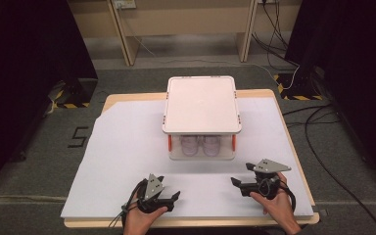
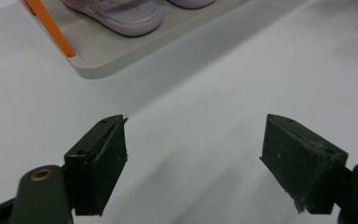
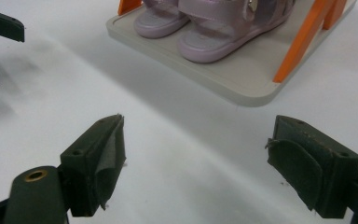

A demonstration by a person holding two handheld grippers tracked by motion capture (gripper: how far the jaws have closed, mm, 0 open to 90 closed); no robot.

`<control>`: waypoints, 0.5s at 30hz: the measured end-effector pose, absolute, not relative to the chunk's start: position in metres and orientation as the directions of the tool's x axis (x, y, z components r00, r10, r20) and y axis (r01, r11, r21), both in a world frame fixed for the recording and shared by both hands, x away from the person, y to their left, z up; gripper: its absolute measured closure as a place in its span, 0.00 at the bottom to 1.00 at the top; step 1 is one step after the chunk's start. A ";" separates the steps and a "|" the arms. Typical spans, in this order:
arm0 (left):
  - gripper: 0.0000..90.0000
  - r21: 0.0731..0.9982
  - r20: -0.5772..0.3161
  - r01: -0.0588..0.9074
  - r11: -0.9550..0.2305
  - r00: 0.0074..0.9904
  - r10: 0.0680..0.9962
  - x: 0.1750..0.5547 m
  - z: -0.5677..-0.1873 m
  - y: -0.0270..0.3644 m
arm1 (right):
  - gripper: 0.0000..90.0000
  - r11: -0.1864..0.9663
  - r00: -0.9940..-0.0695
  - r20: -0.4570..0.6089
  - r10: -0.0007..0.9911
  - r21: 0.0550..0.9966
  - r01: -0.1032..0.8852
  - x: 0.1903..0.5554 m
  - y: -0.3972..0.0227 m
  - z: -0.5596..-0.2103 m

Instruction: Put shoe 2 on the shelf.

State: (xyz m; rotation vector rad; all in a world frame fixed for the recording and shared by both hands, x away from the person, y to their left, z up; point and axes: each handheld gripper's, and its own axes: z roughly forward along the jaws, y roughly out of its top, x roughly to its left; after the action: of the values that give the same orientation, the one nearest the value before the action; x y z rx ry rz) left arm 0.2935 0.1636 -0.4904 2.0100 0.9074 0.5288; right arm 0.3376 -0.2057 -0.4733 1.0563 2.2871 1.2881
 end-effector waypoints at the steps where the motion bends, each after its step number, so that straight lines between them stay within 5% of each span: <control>1: 0.24 0.831 0.033 0.405 -0.381 0.648 0.761 0.294 -0.491 0.164 | 0.20 0.320 -0.677 0.083 0.732 0.834 0.449 0.337 -0.207 -0.473; 15: 0.24 0.830 0.034 0.406 -0.383 0.649 0.760 0.293 -0.491 0.163 | 0.19 0.290 -0.653 0.100 0.751 0.838 0.462 0.322 -0.227 -0.474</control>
State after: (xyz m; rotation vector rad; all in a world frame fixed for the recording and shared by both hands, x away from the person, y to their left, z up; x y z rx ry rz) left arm 0.2931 0.1635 -0.4910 2.0152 0.9080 0.5275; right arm 0.3224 -0.2271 -0.4739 1.1007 2.2504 1.3006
